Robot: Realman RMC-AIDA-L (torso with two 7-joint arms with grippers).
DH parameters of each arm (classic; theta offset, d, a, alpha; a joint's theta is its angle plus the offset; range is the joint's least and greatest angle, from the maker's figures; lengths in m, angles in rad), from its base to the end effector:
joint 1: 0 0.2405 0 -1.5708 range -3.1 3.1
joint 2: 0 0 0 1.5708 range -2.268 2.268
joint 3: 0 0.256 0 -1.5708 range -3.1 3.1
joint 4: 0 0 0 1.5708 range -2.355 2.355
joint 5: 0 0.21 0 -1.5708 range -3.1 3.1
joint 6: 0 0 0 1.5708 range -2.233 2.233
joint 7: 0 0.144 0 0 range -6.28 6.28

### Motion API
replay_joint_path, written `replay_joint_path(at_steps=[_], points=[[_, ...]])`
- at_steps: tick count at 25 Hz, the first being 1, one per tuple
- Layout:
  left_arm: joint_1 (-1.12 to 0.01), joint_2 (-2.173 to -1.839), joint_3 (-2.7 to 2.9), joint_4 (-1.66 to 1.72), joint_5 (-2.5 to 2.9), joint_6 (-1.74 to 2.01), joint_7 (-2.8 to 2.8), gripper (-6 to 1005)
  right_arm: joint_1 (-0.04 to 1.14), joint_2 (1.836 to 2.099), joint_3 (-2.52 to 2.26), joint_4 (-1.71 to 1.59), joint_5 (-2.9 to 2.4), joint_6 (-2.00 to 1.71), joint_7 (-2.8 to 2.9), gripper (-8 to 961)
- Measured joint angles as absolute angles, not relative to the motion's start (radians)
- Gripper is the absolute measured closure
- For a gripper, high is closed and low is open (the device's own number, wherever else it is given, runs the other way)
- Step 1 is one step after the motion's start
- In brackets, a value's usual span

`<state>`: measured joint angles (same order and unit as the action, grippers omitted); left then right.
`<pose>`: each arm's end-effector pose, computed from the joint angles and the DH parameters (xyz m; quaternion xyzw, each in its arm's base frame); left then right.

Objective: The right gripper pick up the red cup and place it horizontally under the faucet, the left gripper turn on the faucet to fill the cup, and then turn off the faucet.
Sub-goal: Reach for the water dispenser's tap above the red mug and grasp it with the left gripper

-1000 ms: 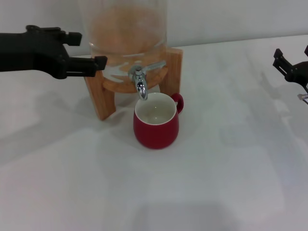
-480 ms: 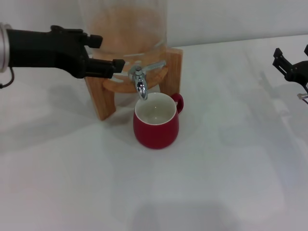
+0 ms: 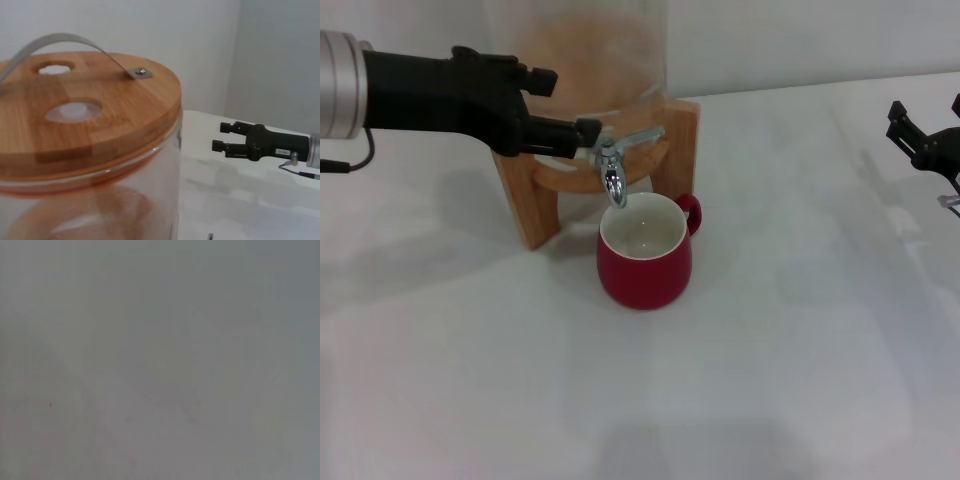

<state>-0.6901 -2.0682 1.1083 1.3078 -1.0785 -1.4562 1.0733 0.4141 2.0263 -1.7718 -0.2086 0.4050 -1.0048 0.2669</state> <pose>-0.0988 0.3878 0.0388 -0.9722 -0.1288 -0.1252 0.1500 0.3574 0.3482 0.0263 -0.6550 0.2875 0.2867 0.6372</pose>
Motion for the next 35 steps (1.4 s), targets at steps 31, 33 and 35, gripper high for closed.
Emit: replay_joint_path(at_steps=[31,33,35], points=[[-0.758,-2.077,1.185,1.196,-1.058,-1.399,1.111,169,0.414,2.026,-1.773,-0.211,0.403,-1.005,0.267,80],[-0.762,-2.077,1.198,1.193,-1.056,-1.385,1.113,169,0.414,2.026,-1.773,-0.212,0.403,-1.005,0.267,80],[-0.772,-2.077,1.211,1.185,-1.052,-1.377,1.115,169,0.414,2.026,-1.773,-0.213,0.403,-1.005,0.267,80]])
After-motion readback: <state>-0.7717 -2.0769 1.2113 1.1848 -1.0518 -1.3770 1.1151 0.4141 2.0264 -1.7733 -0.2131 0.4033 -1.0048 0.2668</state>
